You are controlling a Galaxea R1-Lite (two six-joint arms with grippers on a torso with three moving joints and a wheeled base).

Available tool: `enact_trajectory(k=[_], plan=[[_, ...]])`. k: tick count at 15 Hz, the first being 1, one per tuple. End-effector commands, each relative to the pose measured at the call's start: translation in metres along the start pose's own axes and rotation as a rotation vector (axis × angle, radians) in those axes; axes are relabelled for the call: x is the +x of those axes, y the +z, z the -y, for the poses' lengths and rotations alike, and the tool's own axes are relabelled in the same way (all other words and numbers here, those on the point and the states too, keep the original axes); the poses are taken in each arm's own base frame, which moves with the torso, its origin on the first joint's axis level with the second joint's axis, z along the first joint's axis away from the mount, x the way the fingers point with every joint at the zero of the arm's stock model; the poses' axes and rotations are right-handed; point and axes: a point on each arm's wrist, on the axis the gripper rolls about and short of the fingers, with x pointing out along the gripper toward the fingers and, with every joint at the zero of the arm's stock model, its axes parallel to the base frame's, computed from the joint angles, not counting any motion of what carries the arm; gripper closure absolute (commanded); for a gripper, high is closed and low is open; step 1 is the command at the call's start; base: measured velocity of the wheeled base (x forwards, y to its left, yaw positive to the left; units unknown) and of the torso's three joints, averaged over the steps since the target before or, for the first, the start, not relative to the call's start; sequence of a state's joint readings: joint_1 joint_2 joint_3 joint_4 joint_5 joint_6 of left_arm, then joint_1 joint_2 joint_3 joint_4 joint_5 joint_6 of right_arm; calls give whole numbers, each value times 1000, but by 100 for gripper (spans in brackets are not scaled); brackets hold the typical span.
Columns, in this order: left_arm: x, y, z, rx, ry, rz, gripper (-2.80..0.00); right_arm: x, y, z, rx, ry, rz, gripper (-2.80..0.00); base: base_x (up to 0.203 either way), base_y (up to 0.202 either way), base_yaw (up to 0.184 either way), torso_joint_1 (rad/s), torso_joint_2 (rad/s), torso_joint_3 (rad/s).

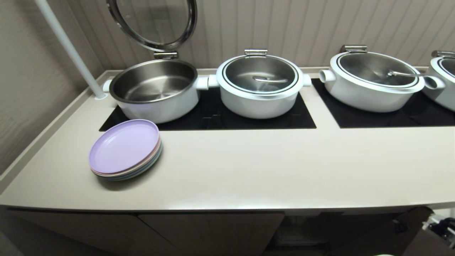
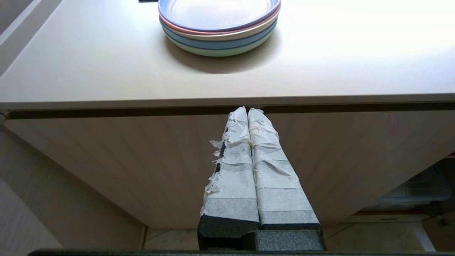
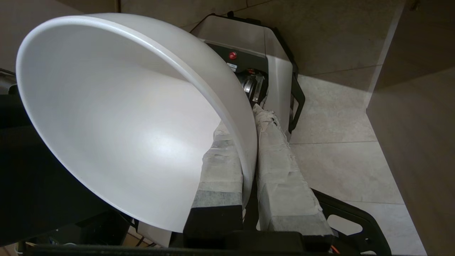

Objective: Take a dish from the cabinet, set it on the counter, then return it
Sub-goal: Place it on the table

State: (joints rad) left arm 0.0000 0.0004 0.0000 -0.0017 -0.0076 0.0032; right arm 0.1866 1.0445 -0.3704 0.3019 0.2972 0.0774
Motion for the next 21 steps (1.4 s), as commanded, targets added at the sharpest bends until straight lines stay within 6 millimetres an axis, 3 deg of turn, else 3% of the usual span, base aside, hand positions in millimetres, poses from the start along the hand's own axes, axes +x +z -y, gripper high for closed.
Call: enact_trajectory(k=[1, 13, 21], plan=[[0, 0, 0, 0, 0, 0, 0, 0, 0, 0, 1, 2, -3, 0, 0, 0, 0, 83, -187, -95], [0, 0, 0, 0, 0, 0, 0, 1, 1, 0, 10, -15, -16, 0, 0, 0, 0, 21, -41, -21], [0, 0, 0, 0, 0, 0, 0, 0, 22, -2, 43, -17, 7, 0, 0, 0, 0, 0, 0, 0]])
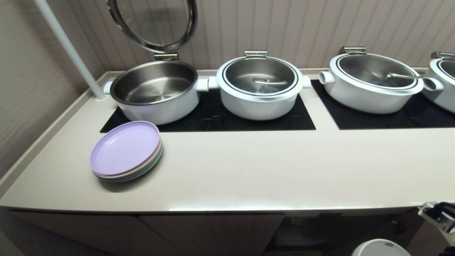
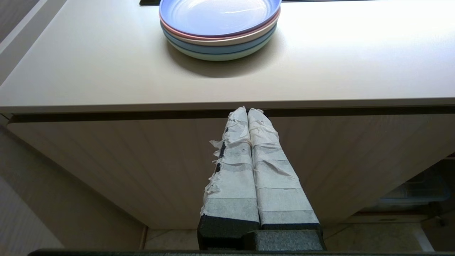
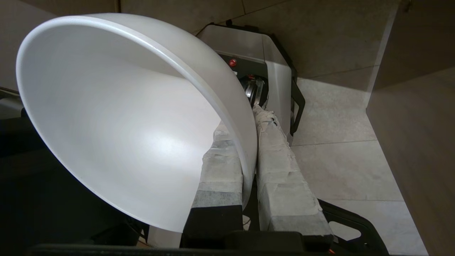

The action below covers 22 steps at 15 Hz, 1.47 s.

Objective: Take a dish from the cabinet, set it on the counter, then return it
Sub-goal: Place it on the table

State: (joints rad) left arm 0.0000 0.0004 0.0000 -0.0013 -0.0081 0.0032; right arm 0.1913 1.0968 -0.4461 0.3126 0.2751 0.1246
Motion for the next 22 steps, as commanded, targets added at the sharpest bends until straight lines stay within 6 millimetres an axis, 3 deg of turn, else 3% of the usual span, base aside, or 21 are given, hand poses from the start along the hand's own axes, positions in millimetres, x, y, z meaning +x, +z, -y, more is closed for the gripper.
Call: enact_trajectory(k=[1, 10, 16, 22], plan=[[0, 0, 0, 0, 0, 1, 0, 1, 3, 0, 7, 0, -3, 0, 0, 0, 0, 0, 0, 0], [0, 0, 0, 0, 0, 1, 0, 6, 54, -4, 45, 0, 30, 0, 0, 0, 0, 0, 0, 0], [0, 0, 0, 0, 0, 1, 0, 14, 73, -3, 76, -21, -3, 0, 0, 0, 0, 0, 0, 0], [0, 0, 0, 0, 0, 1, 0, 13, 113, -6, 90, -54, -55, 0, 0, 0, 0, 0, 0, 0]])
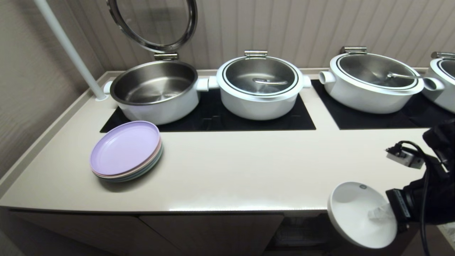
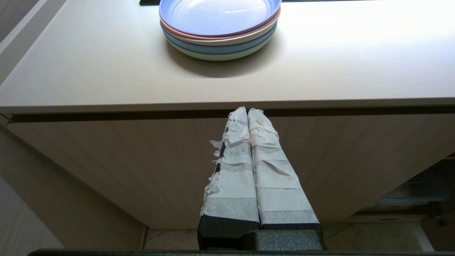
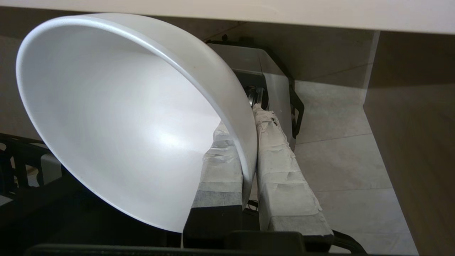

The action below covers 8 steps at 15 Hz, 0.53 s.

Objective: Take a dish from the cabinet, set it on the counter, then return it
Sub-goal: Place it on the table

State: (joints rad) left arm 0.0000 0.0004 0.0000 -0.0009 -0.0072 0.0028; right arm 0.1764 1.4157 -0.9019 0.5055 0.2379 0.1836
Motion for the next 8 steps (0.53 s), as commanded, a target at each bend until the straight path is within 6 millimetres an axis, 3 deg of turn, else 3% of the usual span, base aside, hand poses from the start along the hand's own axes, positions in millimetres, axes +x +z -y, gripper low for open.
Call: enact_trajectory(k=[1, 8], plan=[[0, 0, 0, 0, 0, 1, 0, 6, 14, 0, 8, -12, -12, 0, 0, 0, 0, 0, 0, 0], [0, 0, 0, 0, 0, 1, 0, 18, 32, 20, 85, -166, -6, 0, 0, 0, 0, 0, 0, 0]])
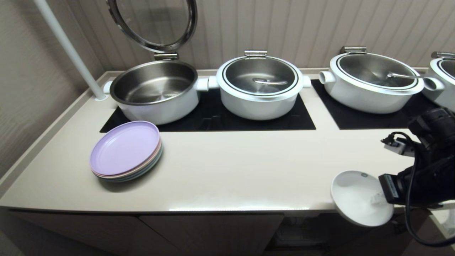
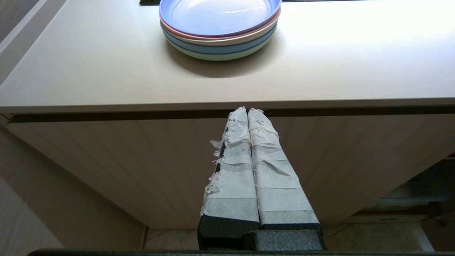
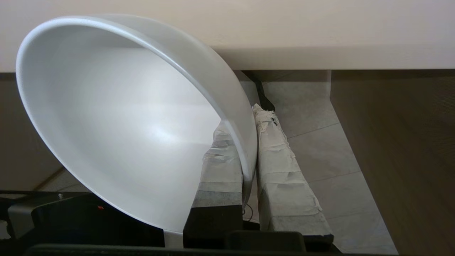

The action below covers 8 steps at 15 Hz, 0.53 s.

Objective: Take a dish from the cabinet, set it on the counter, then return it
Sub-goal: Place it on the table

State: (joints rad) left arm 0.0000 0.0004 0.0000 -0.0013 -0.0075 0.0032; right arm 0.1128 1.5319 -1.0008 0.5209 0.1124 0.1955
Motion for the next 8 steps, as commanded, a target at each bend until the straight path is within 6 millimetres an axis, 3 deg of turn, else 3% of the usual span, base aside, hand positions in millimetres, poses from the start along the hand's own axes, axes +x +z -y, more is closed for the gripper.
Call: enact_trajectory(k=[1, 4, 8], plan=[[0, 0, 0, 0, 0, 1, 0, 7, 9, 3, 38, -9, -10, 0, 0, 0, 0, 0, 0, 0], [0, 0, 0, 0, 0, 1, 0, 6, 30, -1, 174, 2, 26, 0, 0, 0, 0, 0, 0, 0], [0, 0, 0, 0, 0, 1, 0, 11, 43, -4, 338, -2, -5, 0, 0, 0, 0, 0, 0, 0]])
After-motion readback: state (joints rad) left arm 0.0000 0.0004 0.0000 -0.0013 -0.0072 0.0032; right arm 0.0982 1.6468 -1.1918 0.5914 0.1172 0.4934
